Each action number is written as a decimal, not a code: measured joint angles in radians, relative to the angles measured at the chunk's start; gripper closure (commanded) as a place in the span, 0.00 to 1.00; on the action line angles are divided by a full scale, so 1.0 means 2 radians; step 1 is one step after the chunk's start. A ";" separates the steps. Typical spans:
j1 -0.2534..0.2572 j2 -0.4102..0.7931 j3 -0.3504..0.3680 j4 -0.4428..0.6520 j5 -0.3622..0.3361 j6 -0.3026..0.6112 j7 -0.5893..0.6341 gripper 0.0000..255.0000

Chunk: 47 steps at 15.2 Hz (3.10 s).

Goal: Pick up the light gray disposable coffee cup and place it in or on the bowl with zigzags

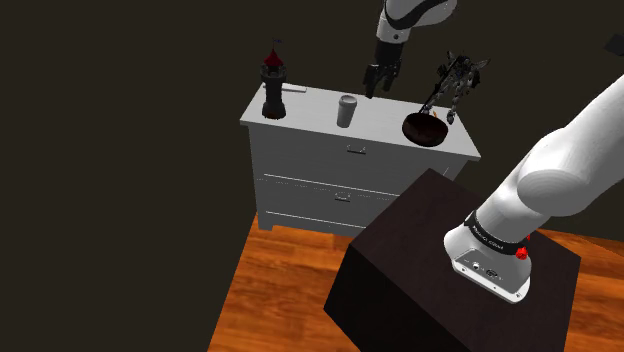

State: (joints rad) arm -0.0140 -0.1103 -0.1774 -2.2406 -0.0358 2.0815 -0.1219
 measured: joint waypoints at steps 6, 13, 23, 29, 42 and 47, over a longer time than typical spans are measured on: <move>-0.008 0.110 -0.009 0.077 0.025 0.043 -0.026 0.00; -0.024 0.228 -0.008 0.169 0.054 0.076 -0.050 0.00; -0.027 0.257 -0.005 0.163 0.062 0.111 -0.054 0.00; -0.027 0.257 -0.005 0.163 0.062 0.111 -0.054 1.00; -0.025 0.242 -0.006 0.170 0.058 0.088 -0.051 1.00; -0.024 0.223 -0.009 0.179 0.053 0.061 -0.049 1.00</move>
State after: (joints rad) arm -0.0614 0.3347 -0.1949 -1.8831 0.0696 2.2036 -0.2196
